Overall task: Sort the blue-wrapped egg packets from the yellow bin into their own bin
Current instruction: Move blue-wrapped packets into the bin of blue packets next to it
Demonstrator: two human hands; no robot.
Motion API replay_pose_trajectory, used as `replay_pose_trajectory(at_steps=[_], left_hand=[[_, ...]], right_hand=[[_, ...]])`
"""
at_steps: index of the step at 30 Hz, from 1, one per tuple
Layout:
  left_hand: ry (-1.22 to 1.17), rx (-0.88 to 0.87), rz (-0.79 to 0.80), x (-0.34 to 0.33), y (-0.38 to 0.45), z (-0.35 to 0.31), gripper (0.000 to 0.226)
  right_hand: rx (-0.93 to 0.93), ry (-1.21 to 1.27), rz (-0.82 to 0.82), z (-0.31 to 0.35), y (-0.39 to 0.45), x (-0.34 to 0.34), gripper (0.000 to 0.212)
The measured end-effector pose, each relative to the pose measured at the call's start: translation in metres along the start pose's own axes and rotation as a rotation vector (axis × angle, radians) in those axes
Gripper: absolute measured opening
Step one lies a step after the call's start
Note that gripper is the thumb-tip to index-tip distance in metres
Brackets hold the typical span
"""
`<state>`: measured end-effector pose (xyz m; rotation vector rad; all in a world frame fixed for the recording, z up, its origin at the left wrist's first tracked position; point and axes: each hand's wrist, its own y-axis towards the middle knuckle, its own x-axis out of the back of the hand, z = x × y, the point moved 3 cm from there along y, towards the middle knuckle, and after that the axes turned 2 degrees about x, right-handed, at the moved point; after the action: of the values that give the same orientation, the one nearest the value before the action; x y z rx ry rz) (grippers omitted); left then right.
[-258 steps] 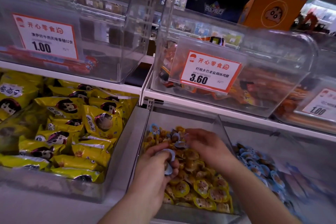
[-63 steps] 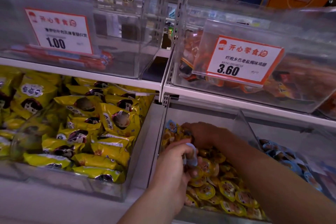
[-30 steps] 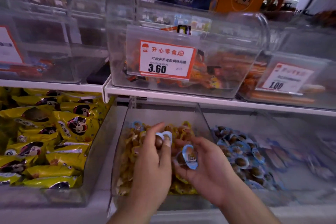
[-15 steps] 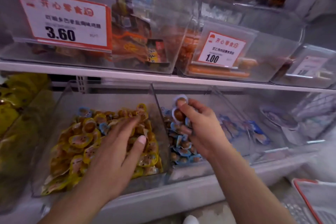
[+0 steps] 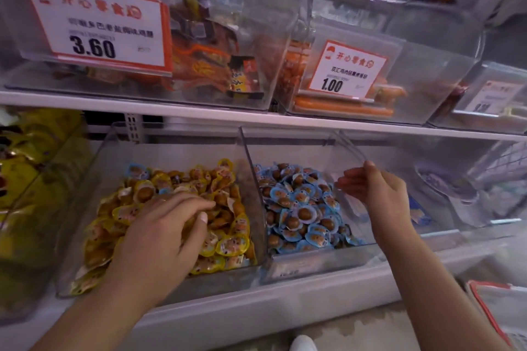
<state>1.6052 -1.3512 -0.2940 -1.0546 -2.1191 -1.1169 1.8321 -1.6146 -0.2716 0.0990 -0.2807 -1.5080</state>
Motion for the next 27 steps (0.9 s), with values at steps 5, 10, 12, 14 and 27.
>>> replay_pose_trajectory(at_steps=[5,10,12,14,27], left_hand=[[0.11,0.141,-0.056,0.035,-0.009,0.03,0.034],[0.237,0.243,0.118,0.025,-0.031,0.039,0.045],[0.351,0.231,0.217,0.012,-0.034,0.033,0.057],[0.376,0.244,0.278,0.007,-0.032,0.033,0.064],[0.36,0.294,0.25,0.016,-0.021,0.047,0.059]], right_hand=[[0.407,-0.156,0.234,0.043,-0.052,-0.069,0.022],[0.554,-0.432,0.668,0.055,-0.081,-0.173,0.023],[0.522,-0.632,0.833,0.044,-0.08,-0.22,0.03],[0.575,-0.796,1.011,0.03,-0.081,-0.262,0.037],[0.391,-0.842,0.836,0.017,-0.022,-0.362,0.022]])
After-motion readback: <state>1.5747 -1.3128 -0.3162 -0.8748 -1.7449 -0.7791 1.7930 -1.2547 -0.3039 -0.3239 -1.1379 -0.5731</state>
